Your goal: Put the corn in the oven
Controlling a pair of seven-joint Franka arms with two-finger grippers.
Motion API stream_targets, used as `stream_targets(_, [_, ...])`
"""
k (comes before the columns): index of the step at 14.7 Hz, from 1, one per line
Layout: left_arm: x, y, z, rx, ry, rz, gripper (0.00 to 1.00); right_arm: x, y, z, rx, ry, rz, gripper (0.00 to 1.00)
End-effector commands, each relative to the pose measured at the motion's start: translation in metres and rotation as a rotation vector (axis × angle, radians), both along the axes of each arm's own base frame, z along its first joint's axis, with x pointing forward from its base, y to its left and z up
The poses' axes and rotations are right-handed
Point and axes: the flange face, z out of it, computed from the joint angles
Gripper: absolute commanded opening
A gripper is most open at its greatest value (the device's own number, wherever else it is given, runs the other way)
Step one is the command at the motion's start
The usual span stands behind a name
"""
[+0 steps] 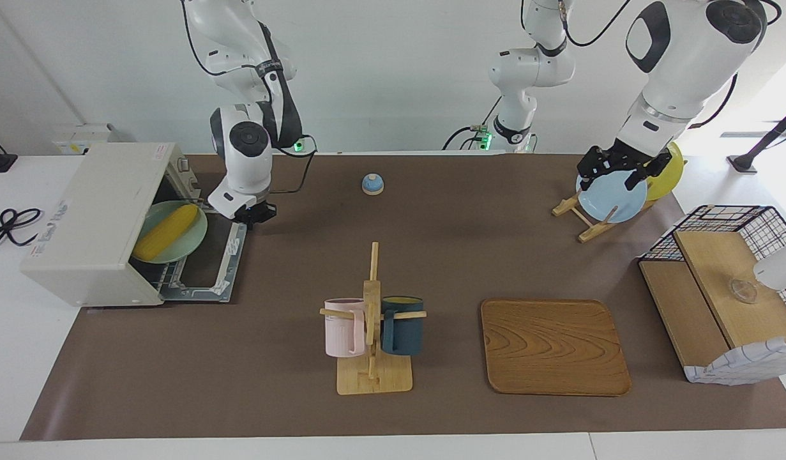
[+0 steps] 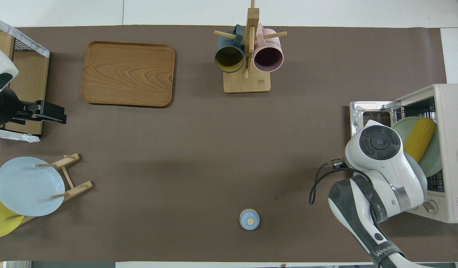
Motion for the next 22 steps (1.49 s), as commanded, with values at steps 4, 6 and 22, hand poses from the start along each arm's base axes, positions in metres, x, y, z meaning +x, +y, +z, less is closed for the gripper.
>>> stream_targets(4, [-0.003, 0.003, 0.004, 0.021, -0.006, -0.003, 1.0, -0.024, -0.003, -0.01, 0.029, -0.028, -0.009, 0.0])
stream_targets(6, [-0.003, 0.003, 0.004, 0.021, -0.006, -0.003, 1.0, -0.025, -0.008, -0.011, 0.029, -0.026, -0.015, 0.0])
stream_targets(22, [-0.003, 0.003, 0.004, 0.021, -0.004, -0.003, 1.0, -0.023, -0.038, -0.021, 0.047, -0.023, -0.011, 0.0])
